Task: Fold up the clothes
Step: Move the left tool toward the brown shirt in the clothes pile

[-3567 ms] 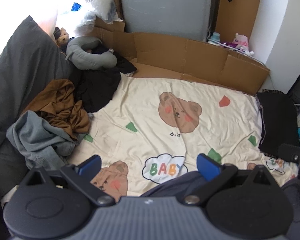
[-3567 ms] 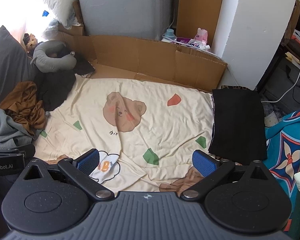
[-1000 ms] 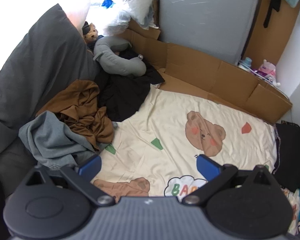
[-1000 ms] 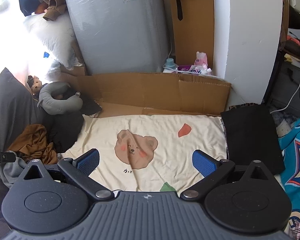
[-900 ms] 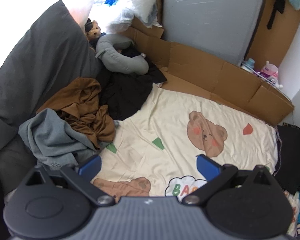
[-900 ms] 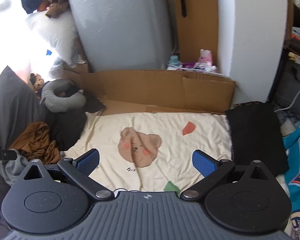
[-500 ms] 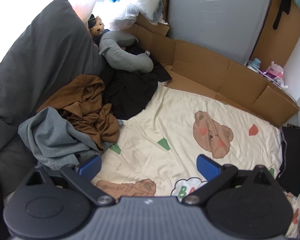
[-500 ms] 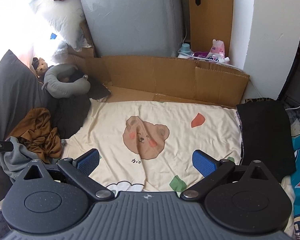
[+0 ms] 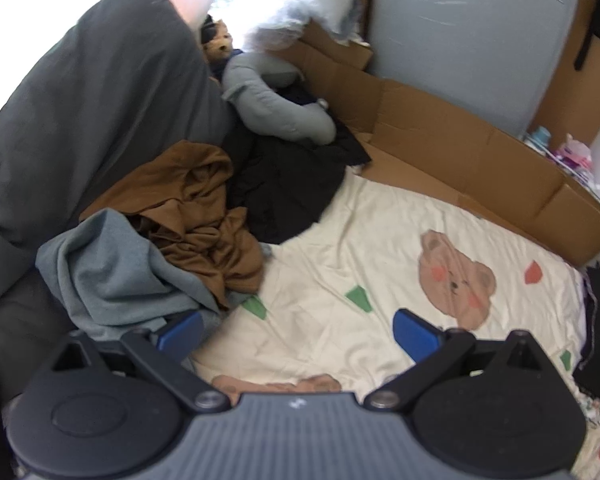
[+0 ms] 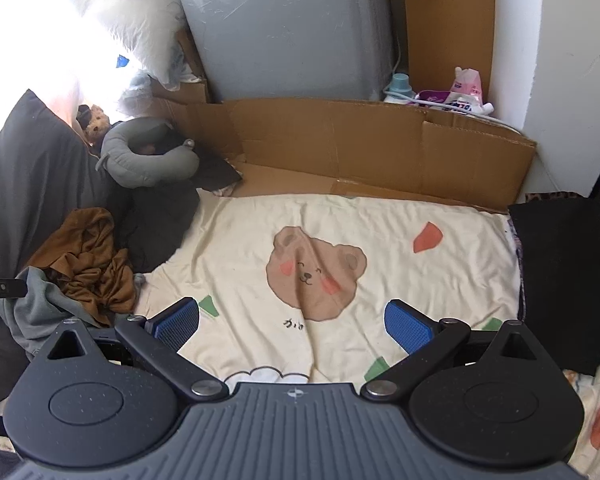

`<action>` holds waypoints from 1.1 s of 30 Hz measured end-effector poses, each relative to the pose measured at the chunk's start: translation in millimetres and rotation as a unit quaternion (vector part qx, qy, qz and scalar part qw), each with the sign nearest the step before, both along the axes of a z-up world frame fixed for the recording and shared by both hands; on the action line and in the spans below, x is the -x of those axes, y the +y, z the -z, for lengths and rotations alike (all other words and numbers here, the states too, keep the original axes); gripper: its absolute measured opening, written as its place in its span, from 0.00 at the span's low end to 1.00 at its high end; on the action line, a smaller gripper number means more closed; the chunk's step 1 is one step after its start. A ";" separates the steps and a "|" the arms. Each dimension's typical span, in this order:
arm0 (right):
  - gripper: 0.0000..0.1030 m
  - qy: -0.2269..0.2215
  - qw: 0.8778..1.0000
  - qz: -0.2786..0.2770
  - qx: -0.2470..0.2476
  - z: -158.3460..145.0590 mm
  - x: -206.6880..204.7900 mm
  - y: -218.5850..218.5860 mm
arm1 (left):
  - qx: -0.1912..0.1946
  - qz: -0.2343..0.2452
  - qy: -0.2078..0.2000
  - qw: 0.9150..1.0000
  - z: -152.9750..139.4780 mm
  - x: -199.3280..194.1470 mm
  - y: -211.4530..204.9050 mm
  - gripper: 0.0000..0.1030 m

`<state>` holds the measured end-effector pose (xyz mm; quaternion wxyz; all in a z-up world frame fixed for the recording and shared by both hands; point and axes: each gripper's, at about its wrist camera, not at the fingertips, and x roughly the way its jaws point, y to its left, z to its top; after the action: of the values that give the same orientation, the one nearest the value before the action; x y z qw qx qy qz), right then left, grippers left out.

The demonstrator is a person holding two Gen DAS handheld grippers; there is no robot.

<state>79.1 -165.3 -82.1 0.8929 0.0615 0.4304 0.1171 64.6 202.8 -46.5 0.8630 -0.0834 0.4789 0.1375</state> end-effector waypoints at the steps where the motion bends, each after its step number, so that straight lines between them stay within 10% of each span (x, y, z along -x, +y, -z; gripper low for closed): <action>1: 0.99 -0.001 1.000 -0.001 -0.004 3.6 -1.8 0.7 | 0.000 -0.006 -0.004 1.000 3.4 0.9 7.1 0.99; 33: 0.98 0.019 0.997 -0.026 -0.072 165.0 -48.6 65.6 | -0.001 -0.049 0.015 0.999 123.4 -52.9 114.9 0.82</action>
<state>127.7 -99.7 -247.0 0.8747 0.1166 0.4390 0.1693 117.5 317.7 -170.0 0.8482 -0.1038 0.4866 0.1815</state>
